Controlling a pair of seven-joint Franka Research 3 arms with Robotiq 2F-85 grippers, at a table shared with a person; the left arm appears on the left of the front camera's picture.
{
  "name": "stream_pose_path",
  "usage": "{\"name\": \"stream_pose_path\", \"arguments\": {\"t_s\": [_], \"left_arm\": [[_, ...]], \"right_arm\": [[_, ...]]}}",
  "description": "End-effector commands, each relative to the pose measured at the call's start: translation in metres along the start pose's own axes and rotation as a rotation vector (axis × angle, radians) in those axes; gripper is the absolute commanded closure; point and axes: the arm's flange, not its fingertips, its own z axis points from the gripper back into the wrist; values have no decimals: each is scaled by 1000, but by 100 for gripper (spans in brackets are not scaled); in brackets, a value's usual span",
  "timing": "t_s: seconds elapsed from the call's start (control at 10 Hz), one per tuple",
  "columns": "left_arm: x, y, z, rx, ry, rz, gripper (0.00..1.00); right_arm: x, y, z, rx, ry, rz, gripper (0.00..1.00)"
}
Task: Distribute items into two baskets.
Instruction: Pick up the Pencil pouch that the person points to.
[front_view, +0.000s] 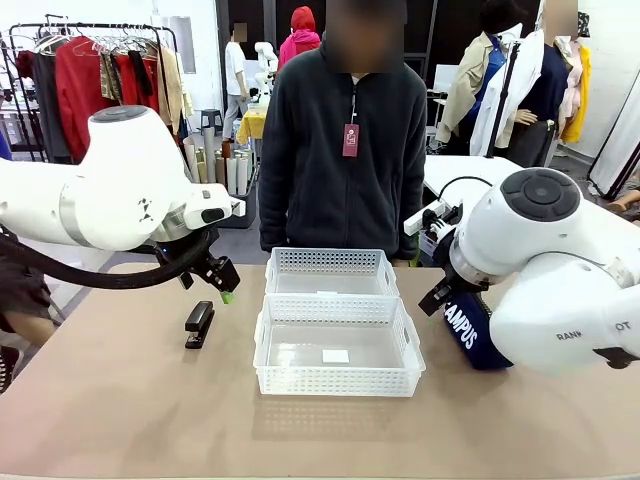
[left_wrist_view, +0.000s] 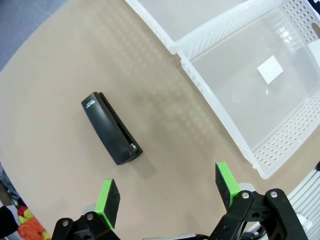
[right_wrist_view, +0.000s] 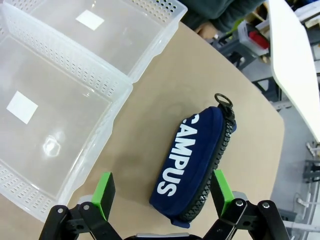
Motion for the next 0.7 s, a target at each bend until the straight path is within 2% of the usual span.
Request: {"name": "stream_pose_path", "arguments": {"t_s": [0.0, 0.5, 0.6], "left_arm": [[-2, 1, -1, 5, 4, -4, 0], [0, 0, -2, 0, 4, 0, 0], [3, -3, 3, 6, 32, 7, 0]], "right_arm": [[1, -9, -2, 24, -14, 14, 0], [-1, -5, -4, 11, 2, -5, 0], [7, -15, 0, 116, 26, -98, 0]]}}
